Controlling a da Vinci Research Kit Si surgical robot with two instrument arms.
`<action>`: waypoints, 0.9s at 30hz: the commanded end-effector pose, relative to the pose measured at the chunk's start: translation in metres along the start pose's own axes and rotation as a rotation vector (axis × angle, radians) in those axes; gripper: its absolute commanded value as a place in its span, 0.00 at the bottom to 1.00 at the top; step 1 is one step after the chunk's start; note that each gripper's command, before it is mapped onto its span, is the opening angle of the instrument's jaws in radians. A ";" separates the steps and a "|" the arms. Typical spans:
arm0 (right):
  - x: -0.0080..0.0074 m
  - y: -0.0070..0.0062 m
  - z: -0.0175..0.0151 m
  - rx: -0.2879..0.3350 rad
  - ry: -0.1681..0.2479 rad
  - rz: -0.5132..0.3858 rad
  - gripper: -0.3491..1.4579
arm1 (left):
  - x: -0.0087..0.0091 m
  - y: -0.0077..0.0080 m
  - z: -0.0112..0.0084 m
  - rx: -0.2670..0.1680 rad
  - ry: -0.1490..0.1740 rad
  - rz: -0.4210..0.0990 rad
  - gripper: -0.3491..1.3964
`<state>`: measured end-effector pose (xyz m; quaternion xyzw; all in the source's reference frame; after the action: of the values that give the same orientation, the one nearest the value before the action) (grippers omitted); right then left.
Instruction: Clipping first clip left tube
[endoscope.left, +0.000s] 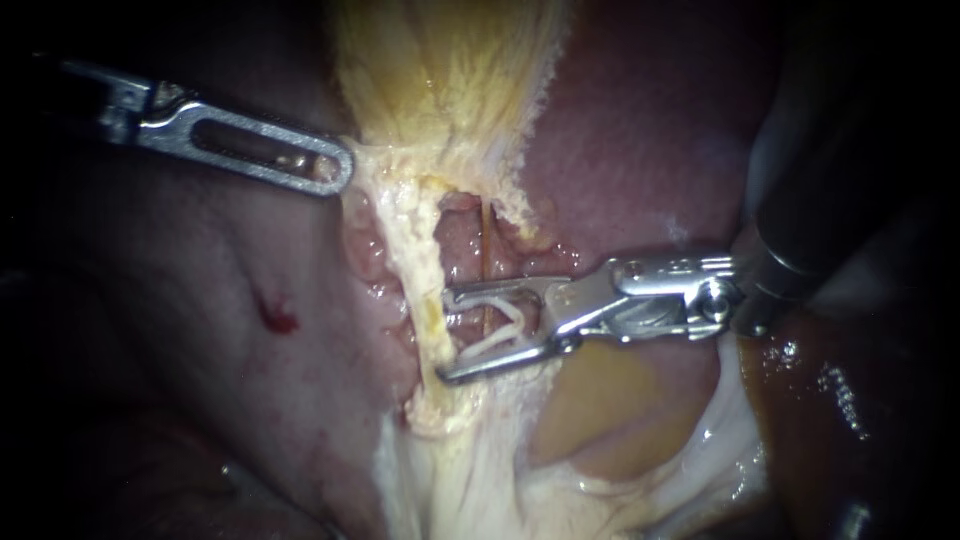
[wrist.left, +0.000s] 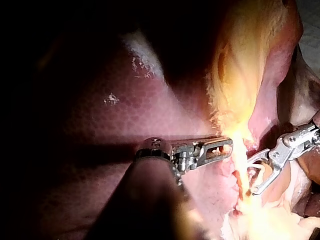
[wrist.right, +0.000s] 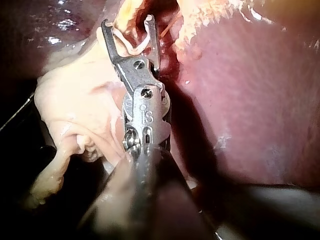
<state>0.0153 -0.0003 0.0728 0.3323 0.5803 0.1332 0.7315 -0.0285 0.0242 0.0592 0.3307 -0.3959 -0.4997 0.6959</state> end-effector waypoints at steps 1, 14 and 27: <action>0.0000 -0.0002 0.0003 0.012 0.000 -0.005 0.47 | 0.0000 0.0000 0.0000 0.000 0.000 0.000 0.00; -0.0002 -0.0013 0.0037 0.089 0.015 -0.001 0.47 | -0.0002 -0.0002 0.0004 0.000 0.000 -0.007 0.00; -0.0005 -0.0017 0.0063 0.133 0.036 0.004 0.47 | -0.0004 -0.0002 0.0009 0.001 0.001 -0.008 0.00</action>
<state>0.0208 -0.0040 0.0728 0.3801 0.6015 0.1007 0.6954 -0.0295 0.0245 0.0594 0.3324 -0.3943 -0.5029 0.6936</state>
